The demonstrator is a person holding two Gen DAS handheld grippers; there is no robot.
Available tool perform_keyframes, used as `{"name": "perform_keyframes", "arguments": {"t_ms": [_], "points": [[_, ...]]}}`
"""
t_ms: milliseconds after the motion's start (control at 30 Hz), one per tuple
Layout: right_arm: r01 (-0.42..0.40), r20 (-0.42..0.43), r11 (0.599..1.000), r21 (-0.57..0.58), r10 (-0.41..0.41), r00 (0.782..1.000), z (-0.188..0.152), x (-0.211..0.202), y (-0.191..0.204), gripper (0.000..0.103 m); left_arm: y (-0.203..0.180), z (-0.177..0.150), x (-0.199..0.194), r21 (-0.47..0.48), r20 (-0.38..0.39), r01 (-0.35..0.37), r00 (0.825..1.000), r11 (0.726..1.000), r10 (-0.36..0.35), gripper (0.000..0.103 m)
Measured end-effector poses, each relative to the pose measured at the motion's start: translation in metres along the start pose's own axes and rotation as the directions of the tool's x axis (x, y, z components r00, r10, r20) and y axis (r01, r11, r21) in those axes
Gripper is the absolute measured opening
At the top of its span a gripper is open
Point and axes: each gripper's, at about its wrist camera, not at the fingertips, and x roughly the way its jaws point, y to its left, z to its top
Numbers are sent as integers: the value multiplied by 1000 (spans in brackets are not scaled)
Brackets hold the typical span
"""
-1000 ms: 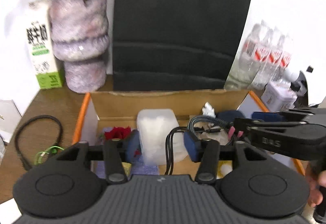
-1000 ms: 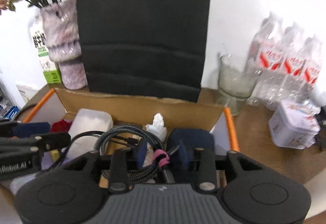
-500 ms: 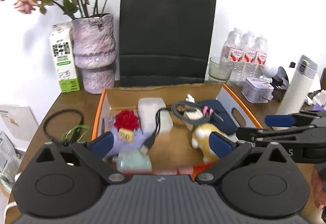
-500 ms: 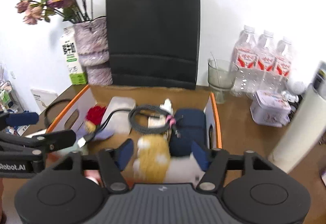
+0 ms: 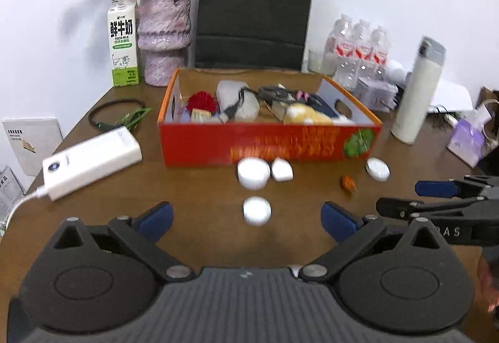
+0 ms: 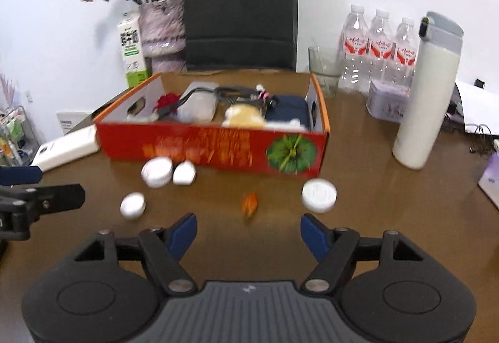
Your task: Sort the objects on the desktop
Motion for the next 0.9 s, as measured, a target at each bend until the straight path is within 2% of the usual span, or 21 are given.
{"name": "perform_keyframes", "arguments": {"t_ms": [133,367,500,667,900], "points": [[-17,3,1000,15,17,1000,-29,-14,2,72,-3,-27,-13,2,-15,38,999,999,-38,103],[-29,11,999,31,28,1000,-62,-42,3,73,-13,-62,-35,2,8,-2,1000,1000,2,103],[-31,14,999,11,30,999,-76,-58,8,73,-17,-78,-44,-26,-9,16,1000,1000,-16,103],[-41,-8,999,5,41,999,-90,-70,13,73,-27,-94,-51,4,-50,34,998,999,-33,103],[-29,-24,1000,0,29,999,-107,-85,23,73,-37,-99,-57,27,-45,53,998,998,-52,103]]}}
